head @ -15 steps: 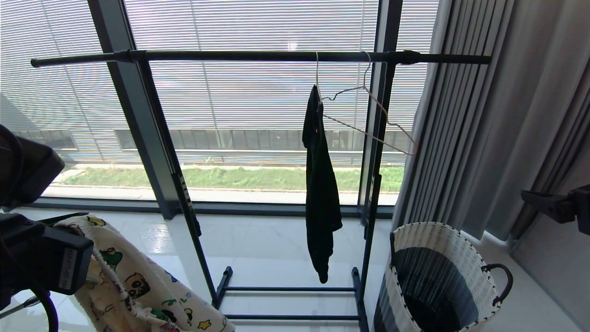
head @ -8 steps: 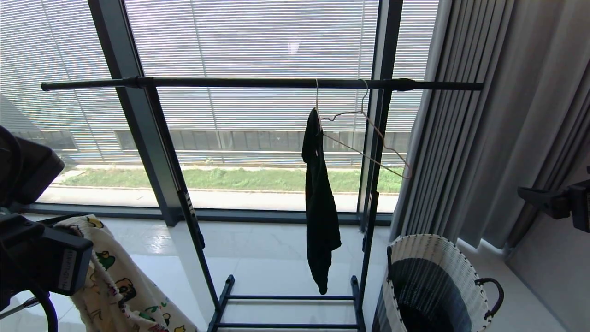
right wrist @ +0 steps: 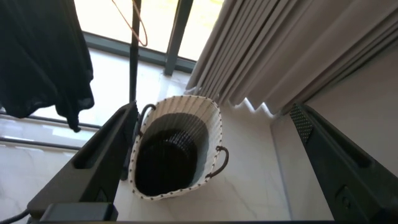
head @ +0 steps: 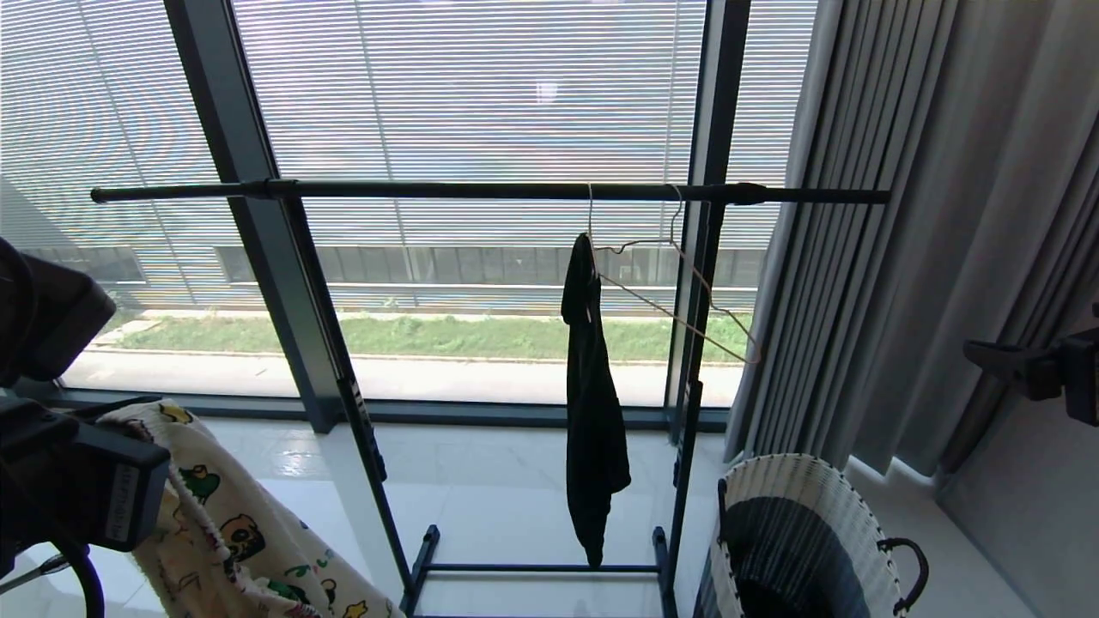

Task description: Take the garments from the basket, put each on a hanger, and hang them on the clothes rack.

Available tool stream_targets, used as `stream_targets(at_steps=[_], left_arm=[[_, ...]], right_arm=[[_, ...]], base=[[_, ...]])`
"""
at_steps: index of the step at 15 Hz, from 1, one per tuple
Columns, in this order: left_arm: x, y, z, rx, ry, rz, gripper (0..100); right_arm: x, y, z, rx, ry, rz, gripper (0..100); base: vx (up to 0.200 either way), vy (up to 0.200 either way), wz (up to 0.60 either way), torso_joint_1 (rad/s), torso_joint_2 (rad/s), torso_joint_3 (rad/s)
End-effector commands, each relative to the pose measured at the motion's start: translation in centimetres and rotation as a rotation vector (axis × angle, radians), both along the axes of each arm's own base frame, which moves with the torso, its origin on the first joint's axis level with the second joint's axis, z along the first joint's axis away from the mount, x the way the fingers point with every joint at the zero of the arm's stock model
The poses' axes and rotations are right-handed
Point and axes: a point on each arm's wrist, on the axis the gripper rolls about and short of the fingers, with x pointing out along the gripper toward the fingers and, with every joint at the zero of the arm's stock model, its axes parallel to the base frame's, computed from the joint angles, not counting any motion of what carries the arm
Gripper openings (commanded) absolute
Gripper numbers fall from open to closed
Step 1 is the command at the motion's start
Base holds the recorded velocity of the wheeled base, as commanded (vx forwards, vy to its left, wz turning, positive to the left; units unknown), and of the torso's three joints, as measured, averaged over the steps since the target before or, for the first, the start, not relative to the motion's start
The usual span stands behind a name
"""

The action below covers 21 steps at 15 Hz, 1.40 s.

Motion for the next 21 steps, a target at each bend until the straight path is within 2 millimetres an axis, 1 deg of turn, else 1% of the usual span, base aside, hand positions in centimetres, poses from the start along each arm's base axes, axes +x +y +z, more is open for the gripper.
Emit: stream_targets(at_steps=[1, 4, 7, 10, 12, 17, 21], left_arm=[[-0.3, 0.2, 0.2, -0.008, -0.012, 0.000, 0], [-0.5, 0.3, 0.0, -0.008, -0.012, 0.000, 0], [-1.0, 0.6, -0.6, 0.013, -0.002, -0.007, 0], [-1.1, 0.7, -0.3, 0.020, -0.011, -0.014, 0], [-1.1, 0.7, -0.3, 0.021, -0.010, -0.014, 0], [-1.0, 0.7, -0.3, 0.023, -0.008, -0.014, 0], [-1.0, 0.6, -0.4, 0.025, -0.005, -0.014, 0]], right_arm=[[0.0, 0.0, 0.0, 0.000, 0.002, 0.003, 100], [0.1, 0.0, -0.1, -0.002, 0.004, 0.004, 100], [0.3, 0.0, -0.1, -0.004, 0.010, 0.000, 100], [0.6, -0.3, -0.2, 0.023, 0.025, 0.052, 100], [0.8, -0.9, -0.1, 0.039, 0.033, 0.093, 100], [1.5, -2.3, 0.1, 0.085, 0.046, 0.117, 100], [2.0, -2.4, -0.3, 0.091, 0.071, 0.127, 100]], base=[[0.000, 0.200, 0.00, 0.017, -0.03, -0.012], [0.000, 0.200, 0.00, 0.015, 0.00, -0.009], [0.000, 0.000, 0.00, 0.000, 0.00, 0.000], [0.000, 0.000, 0.00, 0.000, 0.00, 0.000], [0.200, 0.000, 0.00, -0.002, 0.00, 0.000], [0.200, 0.000, 0.00, 0.002, 0.00, 0.002], [0.200, 0.000, 0.00, 0.002, 0.00, 0.004]])
